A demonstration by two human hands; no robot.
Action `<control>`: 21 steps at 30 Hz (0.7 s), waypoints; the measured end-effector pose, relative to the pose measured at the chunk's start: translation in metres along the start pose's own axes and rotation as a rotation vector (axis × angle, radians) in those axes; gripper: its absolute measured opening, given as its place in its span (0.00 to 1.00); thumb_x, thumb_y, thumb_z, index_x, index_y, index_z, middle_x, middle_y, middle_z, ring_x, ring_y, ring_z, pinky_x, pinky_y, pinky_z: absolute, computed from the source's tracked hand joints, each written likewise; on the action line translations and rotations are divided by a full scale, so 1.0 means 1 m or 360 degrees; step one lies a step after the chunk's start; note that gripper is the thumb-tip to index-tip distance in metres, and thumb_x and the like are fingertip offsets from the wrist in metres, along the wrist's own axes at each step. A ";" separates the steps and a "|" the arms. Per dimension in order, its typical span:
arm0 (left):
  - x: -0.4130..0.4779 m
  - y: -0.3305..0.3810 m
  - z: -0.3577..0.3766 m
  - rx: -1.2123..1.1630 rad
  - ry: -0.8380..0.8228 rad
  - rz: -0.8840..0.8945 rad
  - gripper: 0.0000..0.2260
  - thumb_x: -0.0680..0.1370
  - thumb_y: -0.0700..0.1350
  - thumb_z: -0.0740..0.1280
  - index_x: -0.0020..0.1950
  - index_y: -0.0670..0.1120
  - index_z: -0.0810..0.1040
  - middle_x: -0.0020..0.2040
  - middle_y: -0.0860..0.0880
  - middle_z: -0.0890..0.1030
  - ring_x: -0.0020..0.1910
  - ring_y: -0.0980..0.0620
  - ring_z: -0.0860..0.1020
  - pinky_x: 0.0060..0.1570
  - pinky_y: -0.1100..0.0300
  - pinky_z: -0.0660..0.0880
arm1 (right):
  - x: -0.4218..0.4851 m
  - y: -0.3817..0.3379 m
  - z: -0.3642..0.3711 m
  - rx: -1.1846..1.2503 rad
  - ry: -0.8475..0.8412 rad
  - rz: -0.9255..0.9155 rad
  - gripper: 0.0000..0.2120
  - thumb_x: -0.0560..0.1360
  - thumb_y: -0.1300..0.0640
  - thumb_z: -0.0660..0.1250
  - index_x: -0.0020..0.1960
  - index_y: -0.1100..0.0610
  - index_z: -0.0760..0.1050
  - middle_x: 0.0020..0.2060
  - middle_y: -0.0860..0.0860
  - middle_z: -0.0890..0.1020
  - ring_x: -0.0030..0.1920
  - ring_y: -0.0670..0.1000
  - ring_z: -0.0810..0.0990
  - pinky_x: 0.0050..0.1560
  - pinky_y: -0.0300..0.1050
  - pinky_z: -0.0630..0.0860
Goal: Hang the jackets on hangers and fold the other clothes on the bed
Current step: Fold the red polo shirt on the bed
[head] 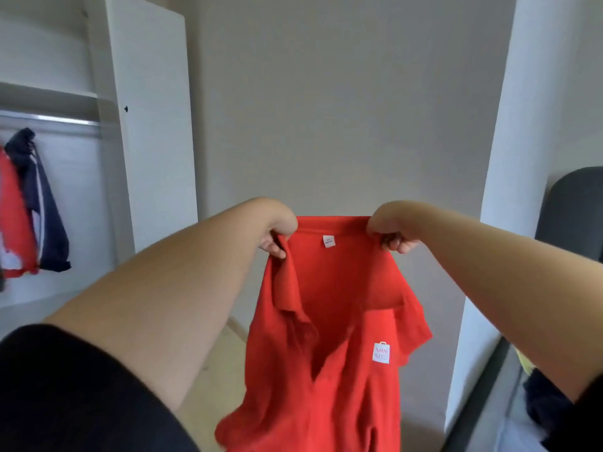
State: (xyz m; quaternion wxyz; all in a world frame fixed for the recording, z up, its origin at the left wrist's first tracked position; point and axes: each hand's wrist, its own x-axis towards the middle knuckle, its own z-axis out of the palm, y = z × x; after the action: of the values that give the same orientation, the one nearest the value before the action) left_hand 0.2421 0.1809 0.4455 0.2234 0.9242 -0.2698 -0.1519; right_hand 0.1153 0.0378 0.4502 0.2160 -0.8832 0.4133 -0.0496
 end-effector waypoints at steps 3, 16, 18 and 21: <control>0.002 -0.013 -0.002 -0.0305 -0.0083 -0.0042 0.10 0.79 0.36 0.55 0.39 0.40 0.71 0.31 0.46 0.77 0.16 0.56 0.74 0.16 0.70 0.67 | 0.001 0.005 0.005 0.0349 -0.0047 -0.0008 0.11 0.76 0.65 0.51 0.35 0.60 0.65 0.14 0.52 0.70 0.12 0.47 0.64 0.19 0.28 0.64; 0.015 -0.048 0.004 -0.1602 -0.0247 0.0143 0.09 0.77 0.27 0.60 0.54 0.34 0.74 0.63 0.36 0.76 0.56 0.42 0.78 0.51 0.58 0.77 | 0.013 0.012 0.032 0.1212 -0.0470 -0.0353 0.07 0.74 0.64 0.68 0.52 0.63 0.76 0.42 0.55 0.83 0.46 0.53 0.81 0.54 0.49 0.76; 0.019 -0.055 0.009 -0.1466 -0.0238 0.0237 0.18 0.75 0.23 0.60 0.64 0.31 0.68 0.66 0.37 0.73 0.61 0.43 0.76 0.50 0.63 0.77 | 0.015 0.020 0.034 0.1106 -0.0352 -0.0377 0.08 0.72 0.69 0.69 0.51 0.67 0.77 0.36 0.55 0.84 0.39 0.48 0.83 0.49 0.45 0.79; 0.024 -0.059 0.020 -0.0907 0.0112 0.0380 0.15 0.72 0.28 0.70 0.58 0.33 0.76 0.56 0.36 0.81 0.43 0.52 0.82 0.39 0.67 0.79 | 0.018 0.024 0.042 0.0431 0.0132 -0.0488 0.05 0.71 0.64 0.73 0.41 0.64 0.77 0.31 0.56 0.83 0.27 0.48 0.81 0.34 0.39 0.77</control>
State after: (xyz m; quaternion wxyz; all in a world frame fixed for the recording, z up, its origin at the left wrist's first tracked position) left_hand 0.2786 0.2048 0.3953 0.4989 0.7909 -0.3151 -0.1619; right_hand 0.1210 0.0251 0.4006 0.3056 -0.8959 0.2721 -0.1733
